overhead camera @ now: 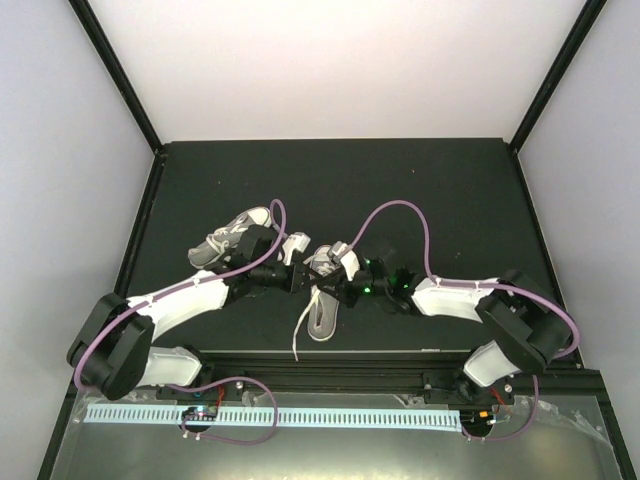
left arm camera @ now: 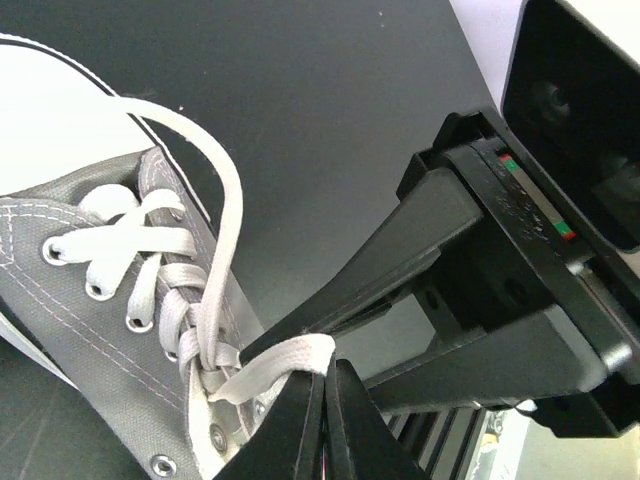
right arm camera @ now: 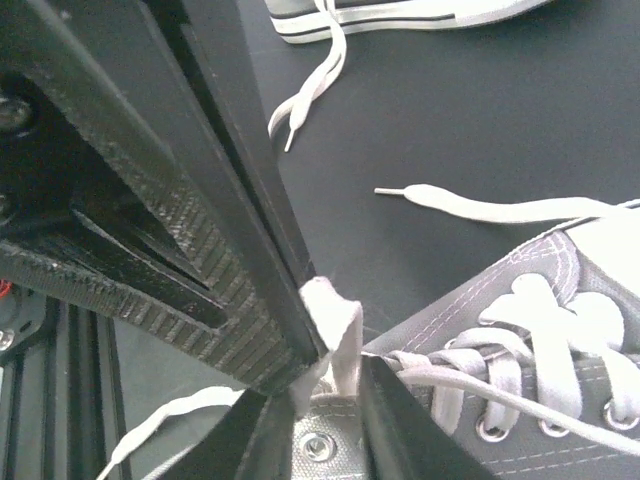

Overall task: Tie the shoes
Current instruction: Wrap the shoelace around the shoelace.

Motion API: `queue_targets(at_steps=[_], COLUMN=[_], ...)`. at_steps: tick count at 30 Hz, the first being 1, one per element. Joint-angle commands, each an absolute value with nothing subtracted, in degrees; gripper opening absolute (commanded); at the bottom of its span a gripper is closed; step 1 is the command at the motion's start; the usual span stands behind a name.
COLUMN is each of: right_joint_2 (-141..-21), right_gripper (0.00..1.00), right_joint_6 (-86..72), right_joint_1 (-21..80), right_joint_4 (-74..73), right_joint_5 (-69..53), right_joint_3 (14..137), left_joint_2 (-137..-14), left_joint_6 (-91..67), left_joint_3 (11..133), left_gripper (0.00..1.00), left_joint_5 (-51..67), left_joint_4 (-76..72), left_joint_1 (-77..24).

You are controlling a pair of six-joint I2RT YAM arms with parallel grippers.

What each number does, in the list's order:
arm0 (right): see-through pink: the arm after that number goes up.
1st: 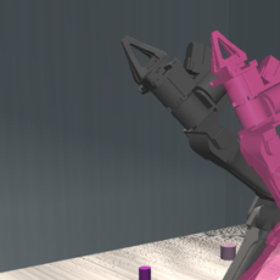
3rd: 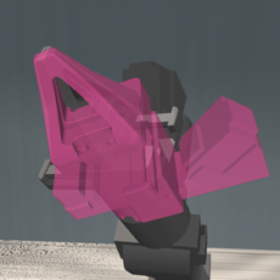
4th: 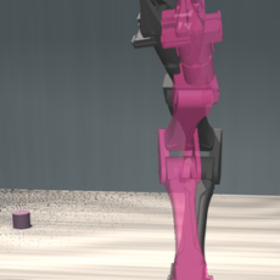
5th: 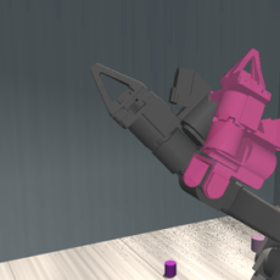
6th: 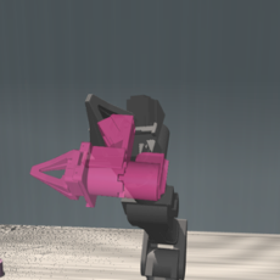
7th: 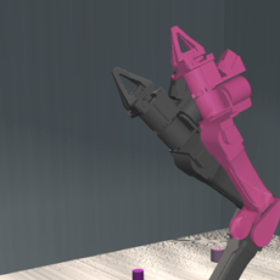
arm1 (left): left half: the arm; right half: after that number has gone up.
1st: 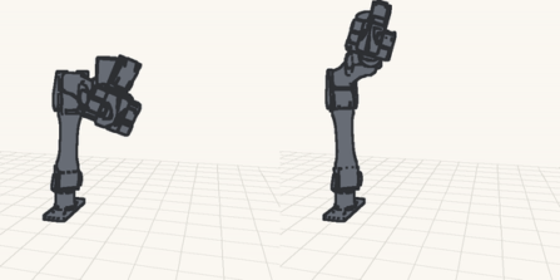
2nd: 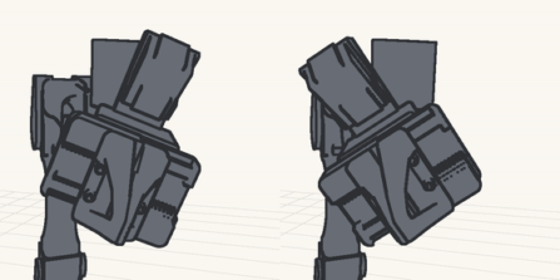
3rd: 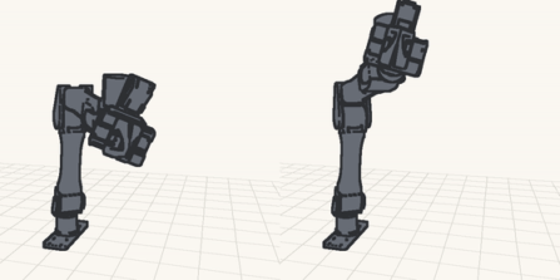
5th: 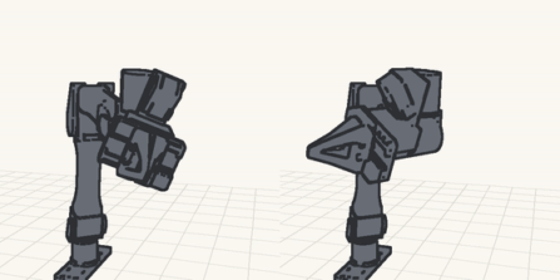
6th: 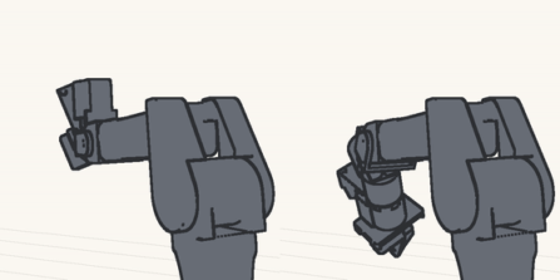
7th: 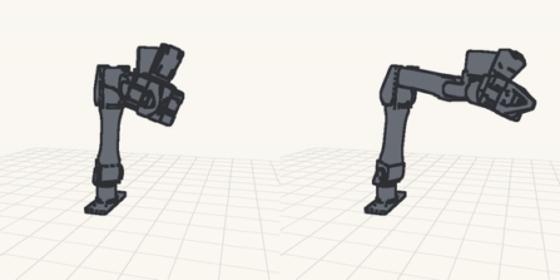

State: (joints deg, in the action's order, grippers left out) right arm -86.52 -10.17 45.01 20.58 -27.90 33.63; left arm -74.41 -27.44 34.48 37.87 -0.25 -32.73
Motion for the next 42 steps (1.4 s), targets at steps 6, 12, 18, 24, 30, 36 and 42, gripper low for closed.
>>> queue_targets(at_steps=[6, 12, 18, 24, 30, 36, 42], right_joint_2=[-84.5, -80.5, -79.4, -79.8, -79.9, -80.1, -79.9], right_gripper=[0.02, 0.02, 0.02, 0.02, 0.02, 0.01, 0.02], right_joint_6=[-10.3, -11.1, -11.5, -11.8, -11.7, -12.0, -12.0], right_joint_1=[45.3, 45.3, 45.3, 45.4, 45.3, 45.3, 45.3], right_joint_4=[24.2, 21.1, 20.7, 20.7, 20.4, 20.3, 20.1], right_joint_5=[-22.0, -17.9, -18.2, -18.8, -19.0, -20.6, -21.7], right_joint_3=[33.2, 31.8, 31.3, 31.6, 31.7, 32.3, 32.5], left_joint_2=[-73.8, -68.3, -67.3, -79.6, -88.2, -94.2, -98.4], left_joint_6=[-25.7, -21.5, -18.5, -14.5, -12.7, -10.2, -9.5], left_joint_3=[37.4, 38.5, 36.0, 42.2, 45.6, 48.5, 50.2], left_gripper=[0.18, 0.65, 0.7, 0.56, 0.52, 0.52, 0.46], left_joint_5=[37.6, 31.1, 23.4, 19.5, 20.9, 21.7, 20.0], left_joint_4=[1.8, 8.2, 6.4, 9.7, 7.3, 7.5, 7.6], left_joint_1=[-32.8, -31.0, -26.7, -25.8, -25.9, -25.9, -25.9])
